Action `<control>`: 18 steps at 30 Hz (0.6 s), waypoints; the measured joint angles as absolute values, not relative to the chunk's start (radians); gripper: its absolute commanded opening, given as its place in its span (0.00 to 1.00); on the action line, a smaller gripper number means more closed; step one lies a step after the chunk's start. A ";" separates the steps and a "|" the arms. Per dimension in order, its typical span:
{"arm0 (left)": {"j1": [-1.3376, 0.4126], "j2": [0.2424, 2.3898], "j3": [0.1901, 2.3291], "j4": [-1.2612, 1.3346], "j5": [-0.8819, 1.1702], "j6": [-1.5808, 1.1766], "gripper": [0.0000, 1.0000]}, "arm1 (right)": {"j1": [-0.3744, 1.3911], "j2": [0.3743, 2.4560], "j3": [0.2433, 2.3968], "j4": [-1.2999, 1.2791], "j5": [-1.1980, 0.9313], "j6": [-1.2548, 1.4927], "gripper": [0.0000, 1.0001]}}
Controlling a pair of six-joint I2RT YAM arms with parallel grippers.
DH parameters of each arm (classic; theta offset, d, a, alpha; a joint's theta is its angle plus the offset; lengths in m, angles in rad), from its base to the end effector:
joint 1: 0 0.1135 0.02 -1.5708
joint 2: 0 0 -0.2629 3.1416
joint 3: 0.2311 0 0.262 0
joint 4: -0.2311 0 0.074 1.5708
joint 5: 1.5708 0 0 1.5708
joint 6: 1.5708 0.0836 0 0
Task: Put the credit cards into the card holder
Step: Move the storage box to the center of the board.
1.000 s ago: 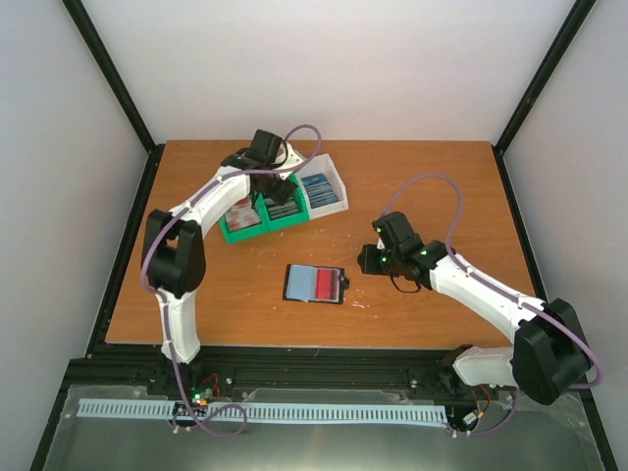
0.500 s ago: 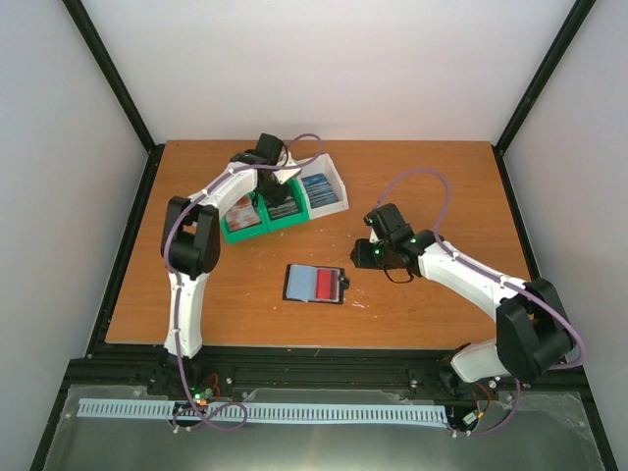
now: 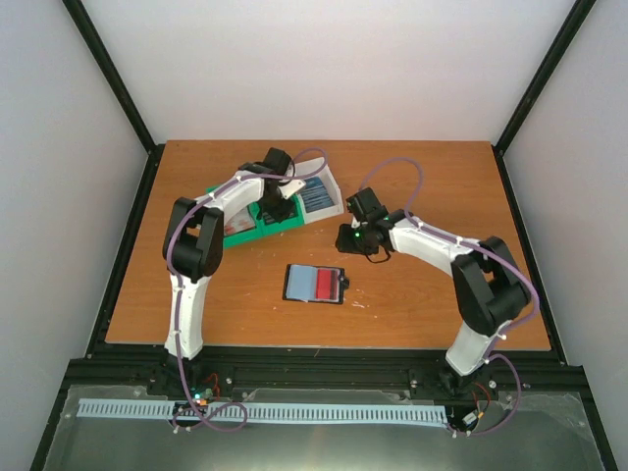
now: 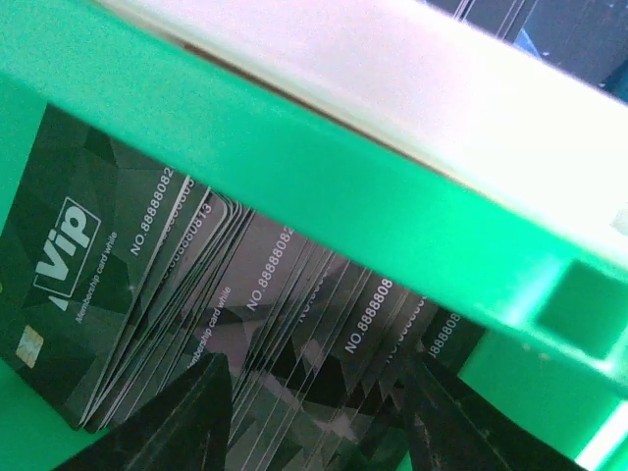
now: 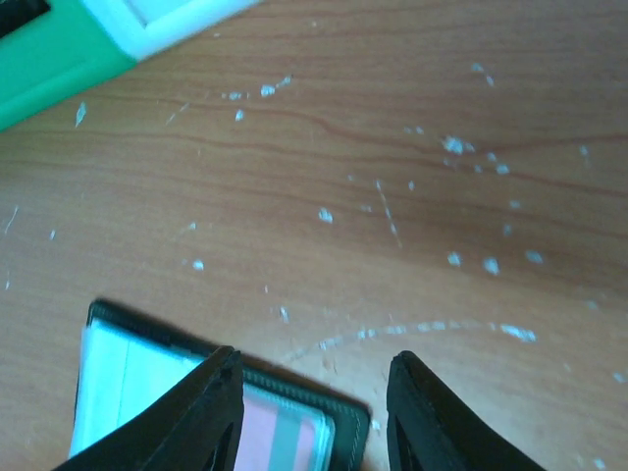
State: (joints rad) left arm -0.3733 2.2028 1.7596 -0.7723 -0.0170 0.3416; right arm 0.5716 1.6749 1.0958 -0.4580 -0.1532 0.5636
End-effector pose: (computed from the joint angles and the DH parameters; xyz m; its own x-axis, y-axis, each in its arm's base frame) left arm 0.4533 -0.1760 0.1227 -0.7022 0.6348 -0.3224 0.6308 0.7647 0.1315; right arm 0.3071 0.2127 0.1508 -0.9326 0.0279 -0.3599 -0.1203 0.9160 0.3828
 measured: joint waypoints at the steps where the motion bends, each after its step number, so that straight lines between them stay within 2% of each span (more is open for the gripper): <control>1: -0.382 2.202 1.755 -0.773 -0.017 0.334 0.49 | 0.572 1.703 1.114 -0.453 -0.152 0.566 0.41; 9: -0.415 2.173 1.711 -0.793 0.014 0.297 0.50 | 0.568 1.899 1.279 -0.410 -0.144 0.581 0.40; 18: -0.463 2.151 1.710 -0.828 0.170 0.269 0.52 | 0.520 1.998 1.316 -0.369 -0.154 0.595 0.37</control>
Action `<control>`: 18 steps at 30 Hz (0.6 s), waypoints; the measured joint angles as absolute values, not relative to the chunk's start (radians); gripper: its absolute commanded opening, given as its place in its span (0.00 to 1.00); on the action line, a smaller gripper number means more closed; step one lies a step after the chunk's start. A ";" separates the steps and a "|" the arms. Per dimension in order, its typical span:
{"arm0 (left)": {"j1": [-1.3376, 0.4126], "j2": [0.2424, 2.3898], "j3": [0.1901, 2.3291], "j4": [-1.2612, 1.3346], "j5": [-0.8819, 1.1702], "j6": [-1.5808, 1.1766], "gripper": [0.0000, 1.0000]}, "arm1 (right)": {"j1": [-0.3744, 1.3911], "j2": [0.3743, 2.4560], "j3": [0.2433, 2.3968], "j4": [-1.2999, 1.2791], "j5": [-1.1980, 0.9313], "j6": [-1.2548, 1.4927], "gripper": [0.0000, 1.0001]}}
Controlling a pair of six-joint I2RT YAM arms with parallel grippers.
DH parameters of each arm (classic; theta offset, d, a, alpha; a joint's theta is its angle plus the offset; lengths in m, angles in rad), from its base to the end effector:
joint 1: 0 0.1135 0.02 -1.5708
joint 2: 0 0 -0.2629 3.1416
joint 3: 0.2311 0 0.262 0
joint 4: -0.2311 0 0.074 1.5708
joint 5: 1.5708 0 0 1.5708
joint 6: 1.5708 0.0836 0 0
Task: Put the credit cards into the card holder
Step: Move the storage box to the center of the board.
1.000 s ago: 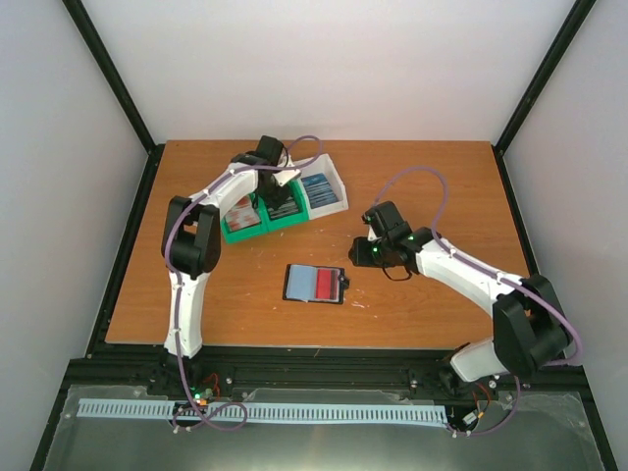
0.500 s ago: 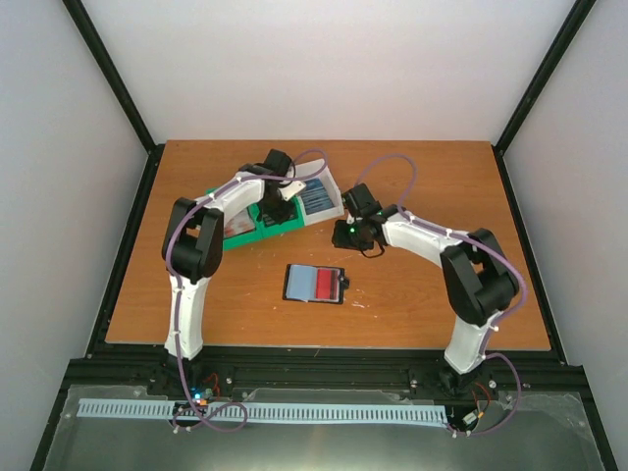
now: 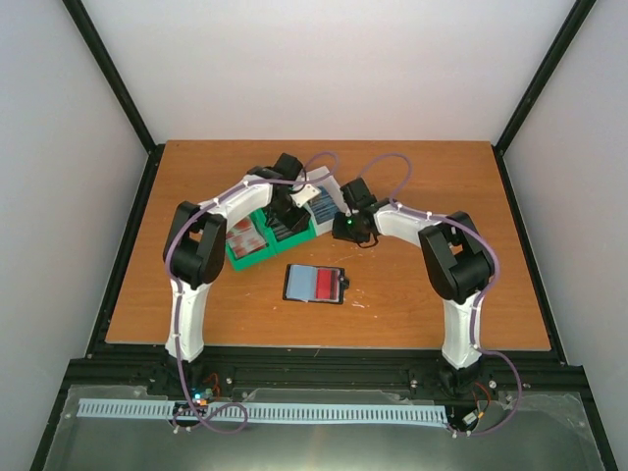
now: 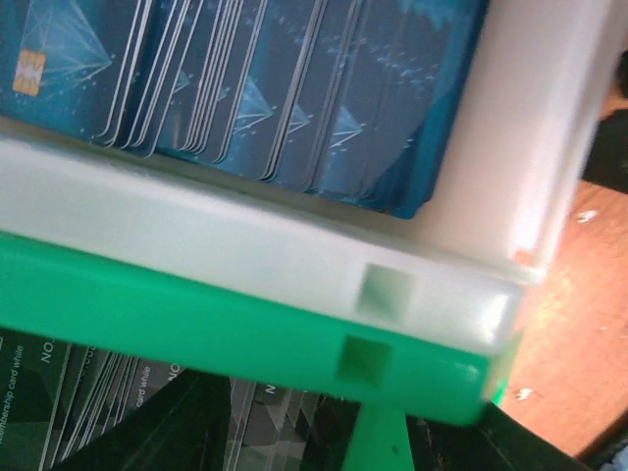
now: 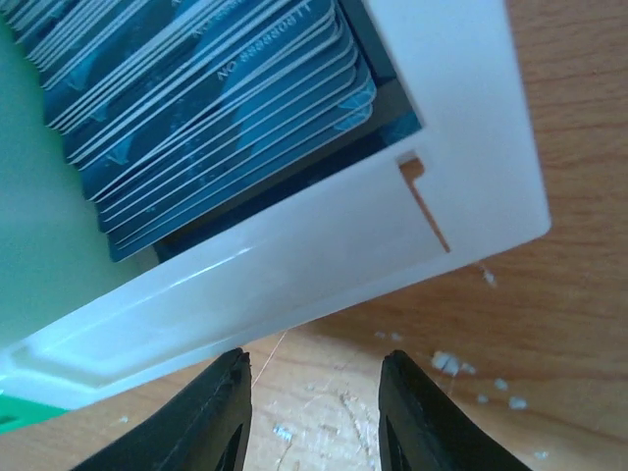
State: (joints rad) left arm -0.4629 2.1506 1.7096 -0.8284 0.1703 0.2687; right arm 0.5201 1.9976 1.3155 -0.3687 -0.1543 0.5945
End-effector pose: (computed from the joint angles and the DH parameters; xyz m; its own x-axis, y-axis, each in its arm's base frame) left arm 0.4113 -0.2211 0.1295 -0.6950 0.6393 -0.3292 0.6945 0.7153 -0.0772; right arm 0.3776 0.2310 0.1027 -0.9360 0.1017 -0.3369 -0.0399 0.9205 0.3888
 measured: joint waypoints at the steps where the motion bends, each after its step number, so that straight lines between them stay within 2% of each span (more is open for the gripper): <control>1: -0.463 2.146 1.710 -0.828 0.183 0.267 0.52 | 0.516 2.006 1.320 -0.370 -0.157 0.595 0.37; 6: -0.460 2.121 1.703 -0.827 0.258 0.262 0.53 | 0.501 2.043 1.354 -0.360 -0.174 0.587 0.37; 9: -0.467 2.119 1.694 -0.827 0.282 0.259 0.54 | 0.488 2.070 1.388 -0.343 -0.183 0.578 0.41; 18: -0.471 2.104 1.689 -0.780 0.178 0.233 0.60 | 0.460 2.061 1.376 -0.274 -0.233 0.575 0.46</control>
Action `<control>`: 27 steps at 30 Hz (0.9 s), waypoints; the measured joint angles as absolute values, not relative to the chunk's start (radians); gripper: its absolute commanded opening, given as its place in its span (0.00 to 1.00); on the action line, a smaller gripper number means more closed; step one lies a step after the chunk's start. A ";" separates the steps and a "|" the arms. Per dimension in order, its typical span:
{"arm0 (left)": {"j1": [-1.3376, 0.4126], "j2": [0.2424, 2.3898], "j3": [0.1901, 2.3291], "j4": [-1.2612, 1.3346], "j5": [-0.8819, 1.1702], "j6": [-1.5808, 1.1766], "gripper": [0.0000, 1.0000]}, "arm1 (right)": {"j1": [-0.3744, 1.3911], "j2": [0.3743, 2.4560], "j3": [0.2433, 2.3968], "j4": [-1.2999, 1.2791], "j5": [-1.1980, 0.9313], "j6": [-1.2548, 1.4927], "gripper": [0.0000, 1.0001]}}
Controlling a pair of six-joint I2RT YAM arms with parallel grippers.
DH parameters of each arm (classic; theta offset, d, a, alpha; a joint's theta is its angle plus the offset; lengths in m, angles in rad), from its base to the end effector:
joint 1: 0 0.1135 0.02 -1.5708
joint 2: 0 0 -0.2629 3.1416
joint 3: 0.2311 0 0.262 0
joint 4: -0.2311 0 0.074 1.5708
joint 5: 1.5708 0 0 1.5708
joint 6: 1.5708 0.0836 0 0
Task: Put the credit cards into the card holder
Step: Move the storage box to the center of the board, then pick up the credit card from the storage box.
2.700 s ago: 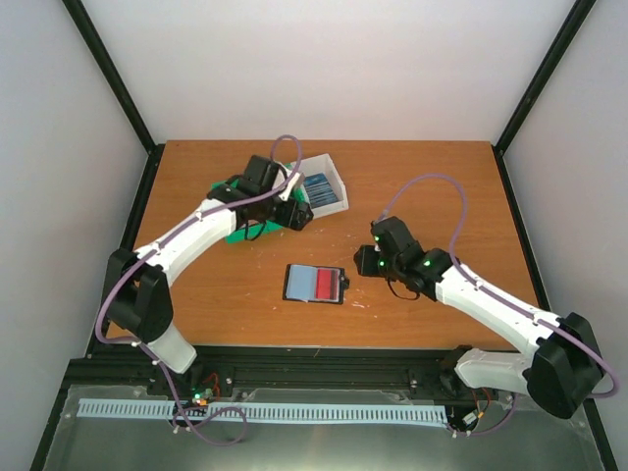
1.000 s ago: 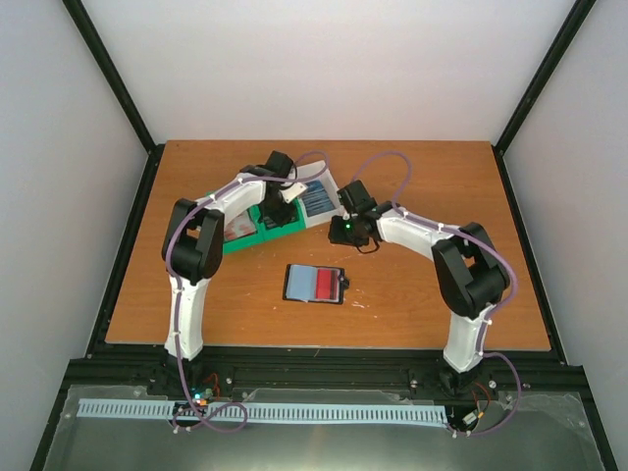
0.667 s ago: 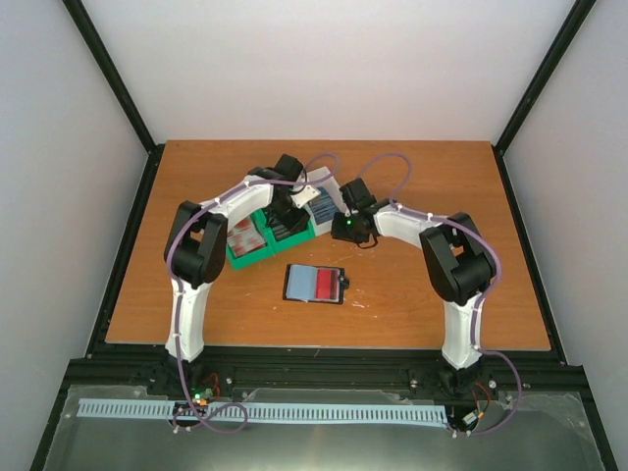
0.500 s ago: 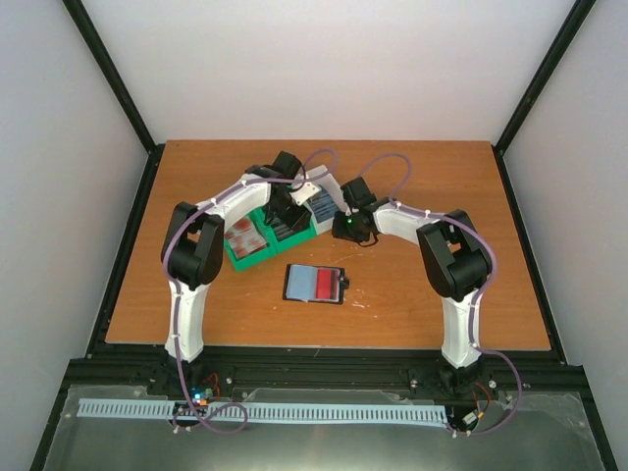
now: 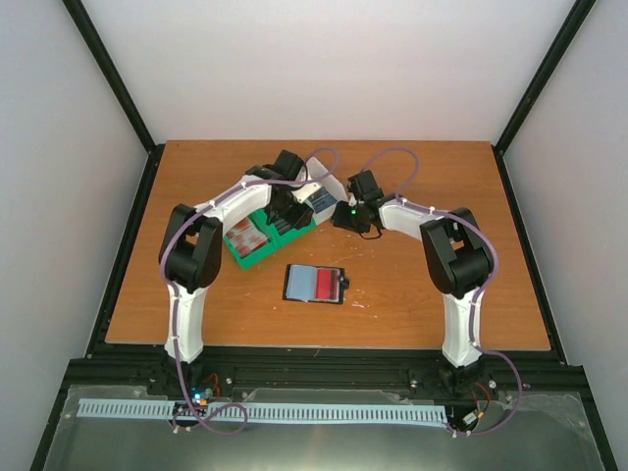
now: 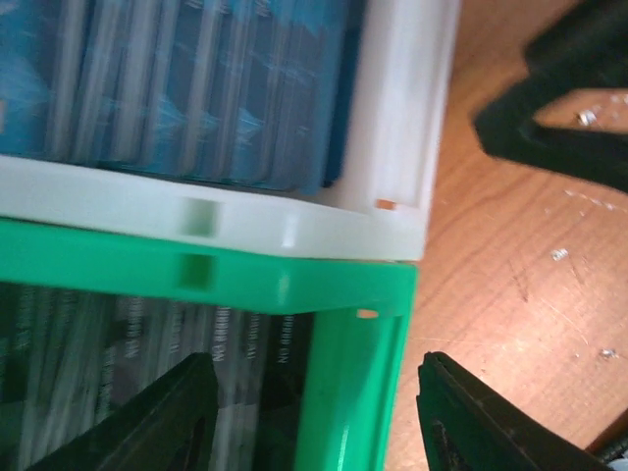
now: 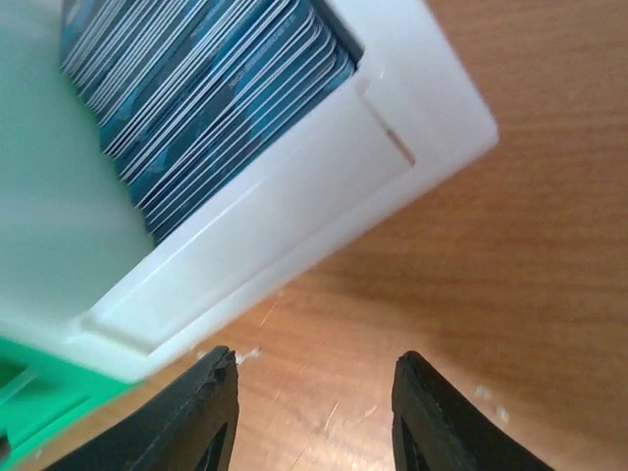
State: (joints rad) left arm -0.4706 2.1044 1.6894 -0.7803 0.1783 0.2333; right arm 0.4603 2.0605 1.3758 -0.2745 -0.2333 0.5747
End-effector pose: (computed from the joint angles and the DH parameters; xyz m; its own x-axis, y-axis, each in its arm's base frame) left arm 0.4110 -0.2257 0.1466 -0.6902 0.6064 -0.3950 0.6823 0.7272 -0.0758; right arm 0.4110 0.2254 0.1035 -0.9153 0.1365 -0.3791 -0.0638 0.8798 0.4710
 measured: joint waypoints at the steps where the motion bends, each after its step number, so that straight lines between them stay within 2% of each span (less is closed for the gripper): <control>1: -0.471 2.096 1.689 -0.773 0.159 0.231 0.61 | 0.460 2.046 1.359 -0.268 -0.244 0.587 0.49; 5: -0.466 2.054 1.690 -0.746 0.074 0.223 0.67 | 0.461 1.997 1.330 -0.250 -0.278 0.644 0.62; 8: -0.455 2.043 1.698 -0.733 0.010 0.217 0.70 | 0.460 1.981 1.333 -0.229 -0.286 0.686 0.67; 15: -0.407 2.048 1.700 -0.735 -0.082 0.208 0.70 | 0.460 2.043 1.451 -0.273 -0.281 0.751 0.68; 21: -0.387 2.080 1.701 -0.733 -0.127 0.210 0.60 | 0.460 2.130 1.527 -0.325 -0.273 0.768 0.66; 27: -0.388 2.123 1.712 -0.733 -0.135 0.223 0.53 | 0.460 2.177 1.570 -0.356 -0.277 0.765 0.61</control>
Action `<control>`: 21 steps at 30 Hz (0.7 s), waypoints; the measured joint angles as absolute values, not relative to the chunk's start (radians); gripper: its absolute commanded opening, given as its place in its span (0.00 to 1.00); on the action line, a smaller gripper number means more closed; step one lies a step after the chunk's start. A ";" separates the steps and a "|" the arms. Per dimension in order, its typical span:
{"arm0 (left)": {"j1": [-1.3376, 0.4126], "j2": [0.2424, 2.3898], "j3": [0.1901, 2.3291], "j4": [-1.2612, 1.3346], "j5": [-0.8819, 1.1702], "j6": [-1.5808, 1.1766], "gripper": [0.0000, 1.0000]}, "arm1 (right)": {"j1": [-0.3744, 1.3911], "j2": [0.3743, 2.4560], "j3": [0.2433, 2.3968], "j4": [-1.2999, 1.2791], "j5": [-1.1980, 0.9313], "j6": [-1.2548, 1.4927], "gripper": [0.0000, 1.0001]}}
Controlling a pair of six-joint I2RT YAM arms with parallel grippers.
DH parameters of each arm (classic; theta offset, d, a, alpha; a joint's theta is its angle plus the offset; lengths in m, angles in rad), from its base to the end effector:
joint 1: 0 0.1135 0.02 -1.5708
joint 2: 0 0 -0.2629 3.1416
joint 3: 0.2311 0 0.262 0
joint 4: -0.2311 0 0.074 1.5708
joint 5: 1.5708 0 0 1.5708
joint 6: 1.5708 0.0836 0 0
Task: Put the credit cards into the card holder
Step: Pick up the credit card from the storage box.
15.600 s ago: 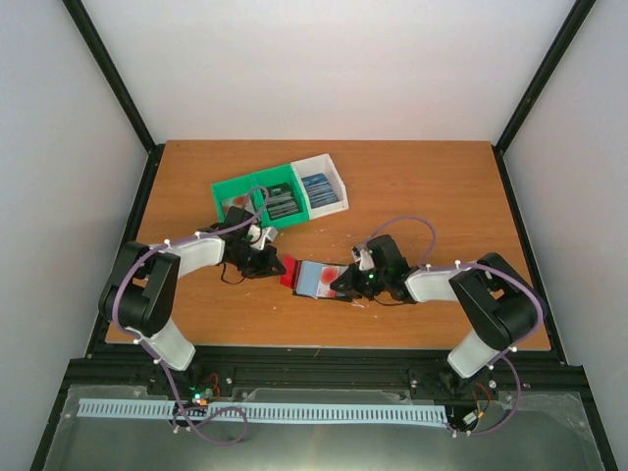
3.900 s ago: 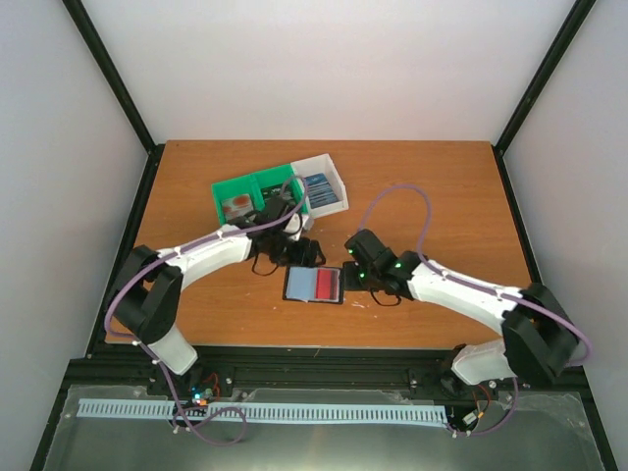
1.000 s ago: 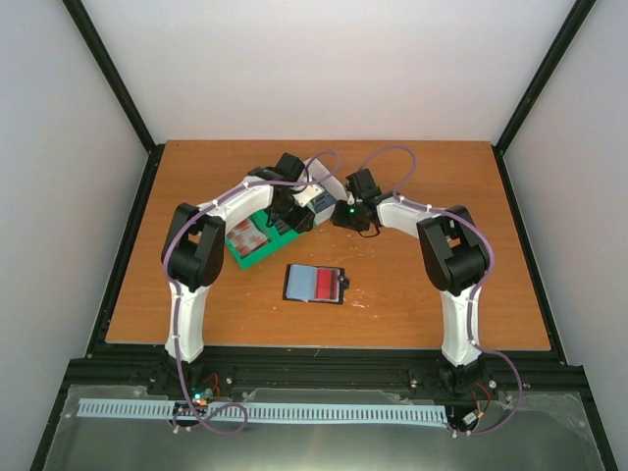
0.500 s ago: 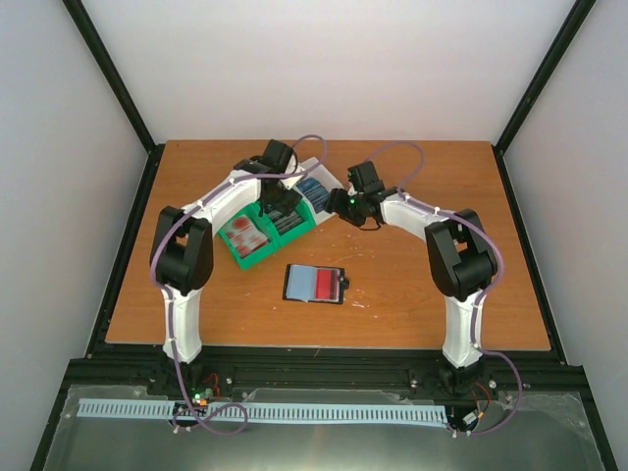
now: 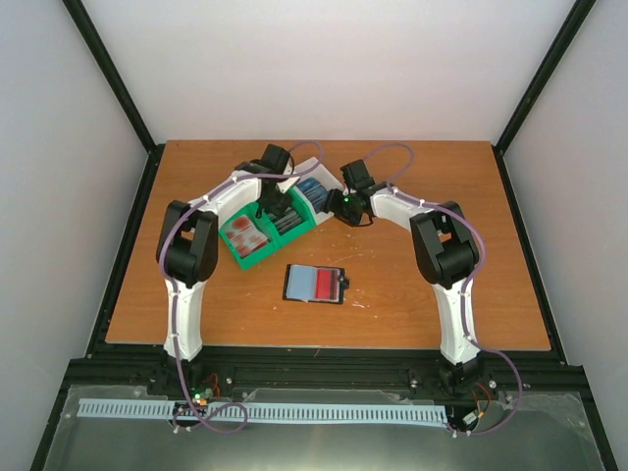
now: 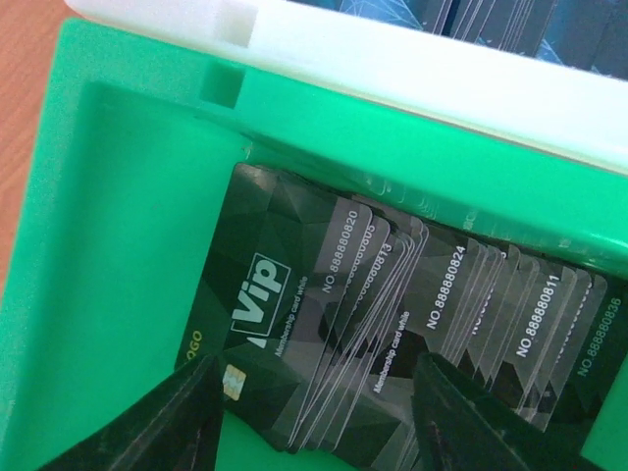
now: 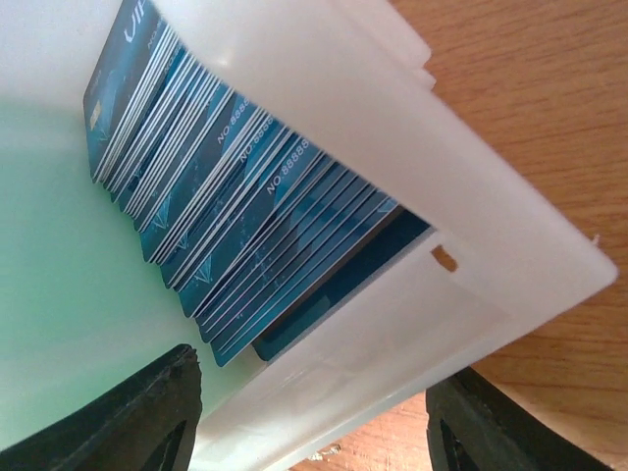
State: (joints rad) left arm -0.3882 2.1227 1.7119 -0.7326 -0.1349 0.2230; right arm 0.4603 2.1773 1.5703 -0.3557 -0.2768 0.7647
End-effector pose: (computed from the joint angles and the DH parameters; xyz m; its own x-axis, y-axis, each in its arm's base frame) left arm 0.4491 -0.1715 0.1478 -0.7499 0.5435 -0.3772 0.5018 0.8389 0.2110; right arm 0.4394 0.2434 0.1066 -0.9233 0.2856 -0.2570 0.0998 0.8242 0.5574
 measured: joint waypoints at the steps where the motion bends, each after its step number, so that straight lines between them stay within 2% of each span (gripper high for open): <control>1: -0.388 2.127 1.712 -0.732 -0.135 0.225 0.50 | 0.460 2.180 1.573 -0.358 -0.277 0.764 0.60; 4: -0.388 2.143 1.718 -0.730 -0.138 0.233 0.38 | 0.461 2.182 1.582 -0.366 -0.277 0.758 0.58; 7: -0.387 2.172 1.742 -0.731 -0.143 0.244 0.32 | 0.460 2.183 1.583 -0.367 -0.277 0.757 0.58; 13: -0.376 2.202 1.760 -0.731 -0.149 0.247 0.36 | 0.460 2.183 1.583 -0.368 -0.277 0.757 0.57; 21: -0.366 2.210 1.763 -0.731 -0.148 0.254 0.35 | 0.460 2.183 1.583 -0.368 -0.278 0.757 0.56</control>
State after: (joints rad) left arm -0.3664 2.2097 1.7626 -0.7307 -0.1478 0.2543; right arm 0.4603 2.1834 1.5829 -0.3676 -0.2775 0.7567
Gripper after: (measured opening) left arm 0.344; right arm 0.567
